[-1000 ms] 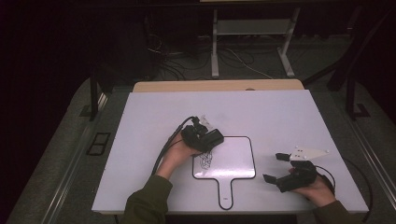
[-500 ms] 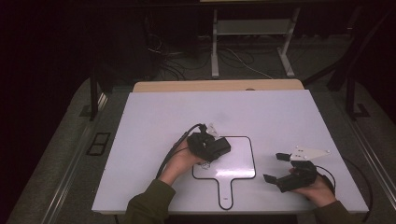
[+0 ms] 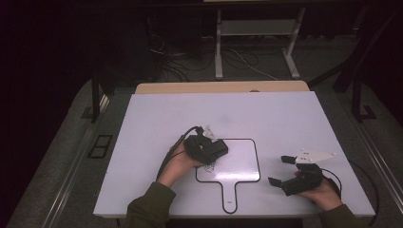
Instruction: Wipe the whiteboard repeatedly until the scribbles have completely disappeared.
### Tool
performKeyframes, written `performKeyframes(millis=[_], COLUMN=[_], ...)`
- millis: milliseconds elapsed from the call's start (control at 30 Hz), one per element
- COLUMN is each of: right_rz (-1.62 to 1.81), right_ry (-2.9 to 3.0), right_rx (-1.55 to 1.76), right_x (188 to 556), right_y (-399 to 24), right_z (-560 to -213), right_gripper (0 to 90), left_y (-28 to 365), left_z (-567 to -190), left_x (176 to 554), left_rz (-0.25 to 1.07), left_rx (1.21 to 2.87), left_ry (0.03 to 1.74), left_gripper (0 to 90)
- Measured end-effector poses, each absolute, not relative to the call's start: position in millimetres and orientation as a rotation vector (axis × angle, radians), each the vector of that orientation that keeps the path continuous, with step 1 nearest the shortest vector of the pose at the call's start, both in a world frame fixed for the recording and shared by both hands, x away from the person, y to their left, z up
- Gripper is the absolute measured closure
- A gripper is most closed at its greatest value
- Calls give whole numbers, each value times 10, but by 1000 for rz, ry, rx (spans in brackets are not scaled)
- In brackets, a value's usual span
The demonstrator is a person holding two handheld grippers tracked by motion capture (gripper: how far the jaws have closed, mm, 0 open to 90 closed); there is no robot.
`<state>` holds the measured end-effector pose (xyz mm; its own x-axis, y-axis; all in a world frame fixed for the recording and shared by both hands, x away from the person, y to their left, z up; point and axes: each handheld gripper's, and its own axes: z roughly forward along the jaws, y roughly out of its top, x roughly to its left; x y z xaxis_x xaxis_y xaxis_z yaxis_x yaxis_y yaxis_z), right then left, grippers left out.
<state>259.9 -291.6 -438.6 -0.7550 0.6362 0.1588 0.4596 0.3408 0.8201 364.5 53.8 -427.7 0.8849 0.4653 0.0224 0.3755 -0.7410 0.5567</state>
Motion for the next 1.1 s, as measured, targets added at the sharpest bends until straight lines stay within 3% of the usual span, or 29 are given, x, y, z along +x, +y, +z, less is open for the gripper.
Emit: performKeyframes(millis=[433, 867, 1100], right_rz=[1375, 1375, 1377], right_ry=[2419, 2420, 2418], right_rx=[1003, 997, 998], right_x=[2598, 2606, 2603], right_y=[-2910, -2906, -2907], right_z=[-4390, -4396, -4395], right_gripper=[0, 0, 0], left_y=[766, 445, 468], left_z=[-4282, -4274, -4285], left_x=[3870, 3764, 3827], left_rz=[256, 201, 227], left_rx=[2451, 2500, 2479], left_ry=[734, 599, 638], left_gripper=[388, 388, 388])
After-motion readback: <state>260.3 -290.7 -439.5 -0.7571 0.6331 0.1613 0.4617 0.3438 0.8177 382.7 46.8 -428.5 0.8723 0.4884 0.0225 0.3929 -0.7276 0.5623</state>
